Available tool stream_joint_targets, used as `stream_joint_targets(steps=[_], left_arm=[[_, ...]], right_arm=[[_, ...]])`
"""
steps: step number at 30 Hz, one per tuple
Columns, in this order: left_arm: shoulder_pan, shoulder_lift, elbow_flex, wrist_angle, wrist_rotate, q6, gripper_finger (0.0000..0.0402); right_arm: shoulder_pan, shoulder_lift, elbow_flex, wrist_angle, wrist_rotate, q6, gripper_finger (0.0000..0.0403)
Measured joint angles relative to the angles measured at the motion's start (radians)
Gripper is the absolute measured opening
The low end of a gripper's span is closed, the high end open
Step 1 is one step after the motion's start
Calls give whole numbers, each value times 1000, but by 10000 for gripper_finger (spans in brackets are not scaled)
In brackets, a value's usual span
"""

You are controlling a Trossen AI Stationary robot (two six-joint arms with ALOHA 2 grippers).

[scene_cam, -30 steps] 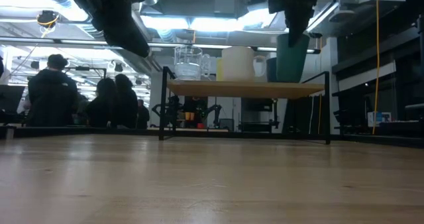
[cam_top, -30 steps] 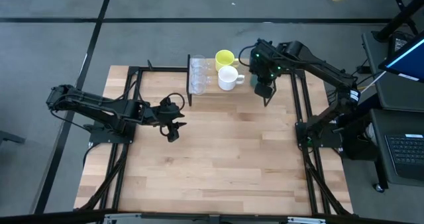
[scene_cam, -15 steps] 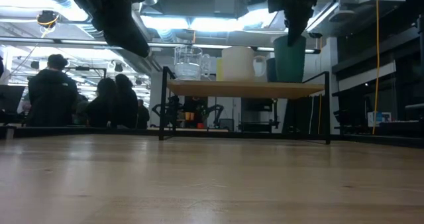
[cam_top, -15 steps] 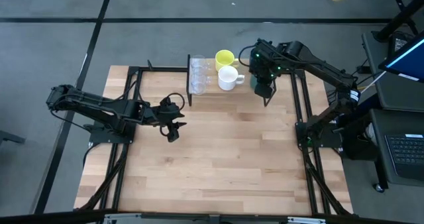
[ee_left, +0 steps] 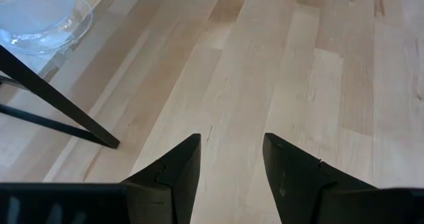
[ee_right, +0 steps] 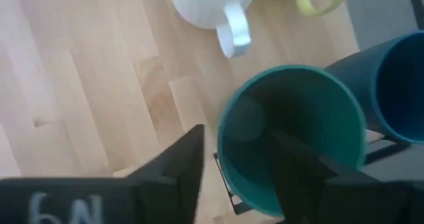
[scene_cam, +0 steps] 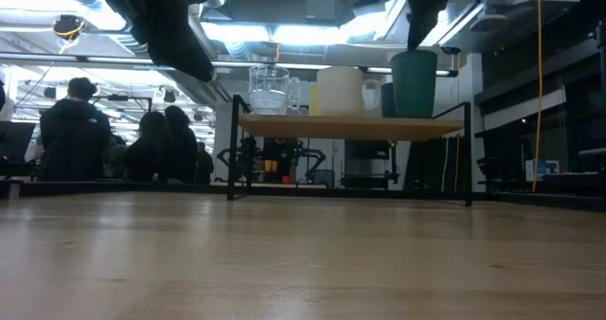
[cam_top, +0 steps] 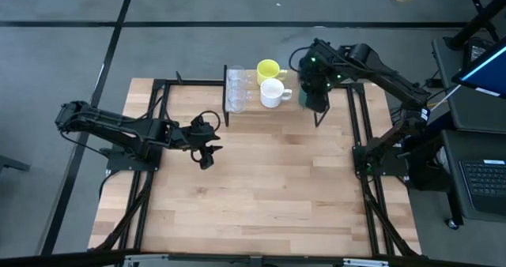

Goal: Stack small to large cups/mugs on shelf
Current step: Return to Home Position

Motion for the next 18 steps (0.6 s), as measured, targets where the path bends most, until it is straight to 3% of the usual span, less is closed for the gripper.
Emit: stream_joint_targets(steps=[8, 18], left_arm=[[0, 0, 0, 0, 0, 6, 158], [0, 0, 0, 0, 3, -6, 158]], right_arm=[[0, -2, 112, -46, 1, 83, 205], [0, -3, 177, -44, 2, 180, 211]])
